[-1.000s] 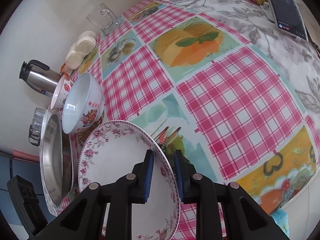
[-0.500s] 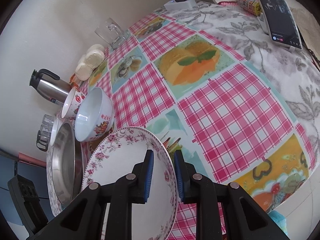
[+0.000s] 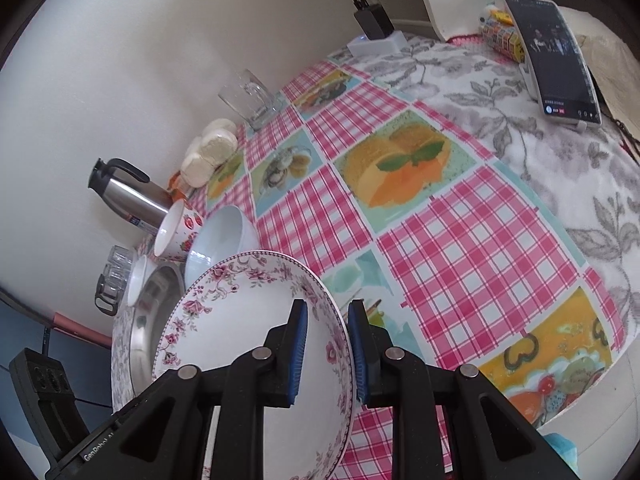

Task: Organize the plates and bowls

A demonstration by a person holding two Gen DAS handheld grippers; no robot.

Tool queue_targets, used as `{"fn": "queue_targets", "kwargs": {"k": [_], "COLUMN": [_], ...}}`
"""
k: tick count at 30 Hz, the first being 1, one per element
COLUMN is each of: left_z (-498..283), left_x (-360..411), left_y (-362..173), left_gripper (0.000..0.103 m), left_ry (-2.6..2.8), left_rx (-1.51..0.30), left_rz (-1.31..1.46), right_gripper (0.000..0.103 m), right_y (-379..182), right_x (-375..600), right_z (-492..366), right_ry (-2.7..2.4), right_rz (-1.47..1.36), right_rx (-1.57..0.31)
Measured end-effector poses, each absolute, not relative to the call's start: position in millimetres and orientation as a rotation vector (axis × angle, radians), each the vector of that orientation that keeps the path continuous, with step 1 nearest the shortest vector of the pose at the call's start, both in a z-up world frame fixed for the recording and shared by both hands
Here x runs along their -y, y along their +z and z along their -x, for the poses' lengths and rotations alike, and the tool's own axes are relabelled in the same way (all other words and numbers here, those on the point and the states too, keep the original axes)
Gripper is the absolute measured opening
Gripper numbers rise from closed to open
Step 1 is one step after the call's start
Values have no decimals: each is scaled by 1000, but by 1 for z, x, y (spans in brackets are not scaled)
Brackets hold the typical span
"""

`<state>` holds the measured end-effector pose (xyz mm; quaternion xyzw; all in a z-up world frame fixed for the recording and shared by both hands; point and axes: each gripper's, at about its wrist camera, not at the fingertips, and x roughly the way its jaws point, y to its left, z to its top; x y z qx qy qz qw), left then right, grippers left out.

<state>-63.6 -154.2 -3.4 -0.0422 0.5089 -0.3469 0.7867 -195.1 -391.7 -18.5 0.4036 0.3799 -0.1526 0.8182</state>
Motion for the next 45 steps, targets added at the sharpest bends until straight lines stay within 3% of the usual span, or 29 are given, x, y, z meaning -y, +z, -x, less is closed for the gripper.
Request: {"fn": "queue_targets", "kwargs": {"k": [15, 45], "left_z": [46, -28], "left_x": [123, 5], "left_y": [17, 14], "left_gripper": [18, 18], "left_ry": [-720, -504], "left_rx": [-1034, -999], "left_rz": [170, 500], "right_gripper": [23, 23], "right_y": [20, 54], "right_x": [367, 271], "right_z": [177, 62], "right_ry": [-266, -86], "right_rz": [-786, -616], "right_rx": [-715, -799]}}
